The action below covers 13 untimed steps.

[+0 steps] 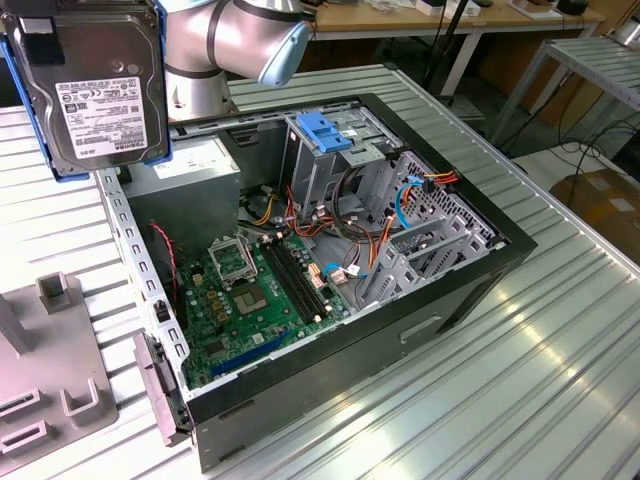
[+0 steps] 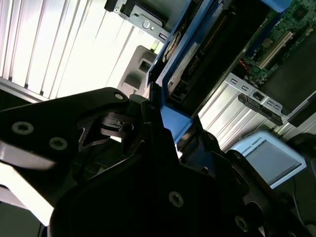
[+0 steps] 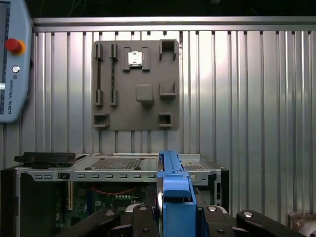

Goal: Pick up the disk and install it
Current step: 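Pick up the disk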

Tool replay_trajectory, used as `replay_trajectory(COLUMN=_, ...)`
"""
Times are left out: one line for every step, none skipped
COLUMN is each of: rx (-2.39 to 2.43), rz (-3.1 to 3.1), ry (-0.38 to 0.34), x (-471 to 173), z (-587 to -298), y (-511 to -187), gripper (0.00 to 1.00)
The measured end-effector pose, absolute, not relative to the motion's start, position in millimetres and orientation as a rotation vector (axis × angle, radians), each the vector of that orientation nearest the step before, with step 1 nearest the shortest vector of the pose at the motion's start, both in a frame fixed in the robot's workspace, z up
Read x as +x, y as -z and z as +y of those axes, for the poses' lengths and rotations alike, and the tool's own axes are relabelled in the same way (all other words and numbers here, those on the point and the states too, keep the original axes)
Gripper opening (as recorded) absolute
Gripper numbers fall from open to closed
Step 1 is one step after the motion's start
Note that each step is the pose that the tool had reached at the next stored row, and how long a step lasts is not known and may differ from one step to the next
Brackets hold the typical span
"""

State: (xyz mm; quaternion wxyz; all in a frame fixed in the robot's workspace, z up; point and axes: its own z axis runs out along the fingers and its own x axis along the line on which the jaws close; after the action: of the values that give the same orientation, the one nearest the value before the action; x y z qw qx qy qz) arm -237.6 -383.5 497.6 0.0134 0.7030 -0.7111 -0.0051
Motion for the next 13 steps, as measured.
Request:
replay_trajectory(rx=2.190, rz=-2.216, ry=0.014, x=-236.8, z=-383.5, y=-497.4, gripper=0.37)
replay_trajectory(rx=2.191, rz=-2.217, ry=0.012, x=-234.4, z=-383.7, y=-496.8, gripper=0.37)
replay_trajectory(rx=2.192, rz=-2.218, ry=0.010, x=-232.8, z=-383.9, y=-496.4, gripper=0.37)
replay_trajectory(rx=2.192, rz=-2.219, ry=0.009, x=-231.7, z=-384.0, y=-496.1, gripper=0.37)
replay_trajectory(rx=2.192, rz=-2.219, ry=0.008, x=-230.1, z=-384.0, y=-495.7, gripper=0.37)
replay_trajectory(rx=2.193, rz=-2.220, ry=0.008, x=-228.8, z=-384.0, y=-495.4, gripper=0.37)
replay_trajectory(rx=2.192, rz=-2.220, ry=0.008, x=-226.0, z=-384.0, y=-495.0, gripper=0.37)
replay_trajectory(rx=2.192, rz=-2.220, ry=0.008, x=-223.4, z=-384.1, y=-494.9, gripper=0.37)
replay_trajectory(rx=2.192, rz=-2.220, ry=0.008, x=-221.3, z=-384.1, y=-494.7, gripper=0.37)
replay_trajectory(rx=2.192, rz=-2.220, ry=0.008, x=-218.2, z=-384.2, y=-494.6, gripper=0.37)
replay_trajectory(rx=2.192, rz=-2.221, ry=0.008, x=-215.9, z=-384.2, y=-494.5, gripper=0.37)
replay_trajectory(rx=2.192, rz=-2.220, ry=0.008, x=-213.3, z=-384.2, y=-494.5, gripper=0.37)
replay_trajectory(rx=2.192, rz=-2.220, ry=0.008, x=-210.7, z=-384.2, y=-494.4, gripper=0.37)
